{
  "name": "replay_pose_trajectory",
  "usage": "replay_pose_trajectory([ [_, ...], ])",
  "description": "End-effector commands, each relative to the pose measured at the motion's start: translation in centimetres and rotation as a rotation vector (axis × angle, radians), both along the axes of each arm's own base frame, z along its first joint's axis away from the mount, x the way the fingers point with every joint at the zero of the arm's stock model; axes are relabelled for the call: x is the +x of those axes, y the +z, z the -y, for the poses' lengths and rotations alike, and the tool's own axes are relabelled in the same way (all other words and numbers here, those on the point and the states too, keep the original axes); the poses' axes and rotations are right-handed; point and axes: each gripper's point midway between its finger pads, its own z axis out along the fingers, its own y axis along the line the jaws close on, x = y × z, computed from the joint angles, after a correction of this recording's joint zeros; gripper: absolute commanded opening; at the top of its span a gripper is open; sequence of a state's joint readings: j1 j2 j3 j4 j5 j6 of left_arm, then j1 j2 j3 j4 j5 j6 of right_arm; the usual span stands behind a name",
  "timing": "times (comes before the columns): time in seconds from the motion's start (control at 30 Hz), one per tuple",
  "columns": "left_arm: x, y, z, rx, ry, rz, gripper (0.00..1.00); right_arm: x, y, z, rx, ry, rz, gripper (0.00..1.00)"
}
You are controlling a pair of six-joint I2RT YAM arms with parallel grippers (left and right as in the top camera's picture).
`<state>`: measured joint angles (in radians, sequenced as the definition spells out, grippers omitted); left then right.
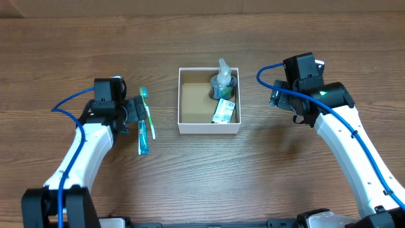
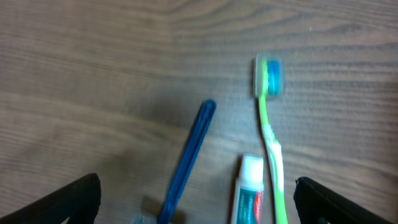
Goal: Pack container
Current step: 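Reach the left gripper toward the toothpaste tube and toothbrush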
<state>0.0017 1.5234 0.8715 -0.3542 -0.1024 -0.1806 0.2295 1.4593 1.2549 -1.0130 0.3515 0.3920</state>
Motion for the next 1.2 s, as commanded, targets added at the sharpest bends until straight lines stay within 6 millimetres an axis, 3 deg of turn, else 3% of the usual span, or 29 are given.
replay_pose_trajectory([
  [0.0, 1.6, -1.2, -0.4, 0.073, -0.090, -0.001, 0.92, 0.4, 1.4, 0.2, 0.000, -0.013, 0.046, 1.00],
  [0.23, 2.7, -4.1, -0.4, 0.093, -0.124, -0.022, 0.84, 0.4, 1.4, 0.2, 0.000, -0.013, 0.046, 1.00],
  [0.53, 3.7, -4.6, -0.4, 0.110, -0.159, 0.001, 0.85, 0.4, 1.4, 0.2, 0.000, -0.013, 0.046, 1.00],
  [0.7, 3.7, -5.8, -1.2, 0.073, -0.146, -0.014, 0.87, 0.4, 1.4, 0.2, 0.000, -0.013, 0.046, 1.00],
  [0.83, 3.5, -7.1, -1.3, 0.009, -0.153, -0.031, 0.82, 0.4, 1.4, 0.2, 0.000, -0.013, 0.046, 1.00],
  [1.0, 3.3, -7.5, -1.2, -0.005, -0.157, -0.040, 0.68, 0.4, 1.4, 0.2, 0.000, -0.013, 0.046, 1.00],
  [1.07, 3.3, -7.5, -1.2, -0.005, -0.158, -0.041, 0.56, 0.4, 1.4, 0.2, 0.000, -0.013, 0.046, 1.00],
  [1.1, 3.2, -7.6, -1.1, -0.006, -0.157, -0.045, 0.42, 0.4, 1.4, 0.2, 0.000, -0.013, 0.046, 1.00],
  [1.17, 3.0, -7.7, -1.1, -0.008, -0.157, -0.056, 0.36, 0.4, 1.4, 0.2, 0.000, -0.013, 0.046, 1.00],
])
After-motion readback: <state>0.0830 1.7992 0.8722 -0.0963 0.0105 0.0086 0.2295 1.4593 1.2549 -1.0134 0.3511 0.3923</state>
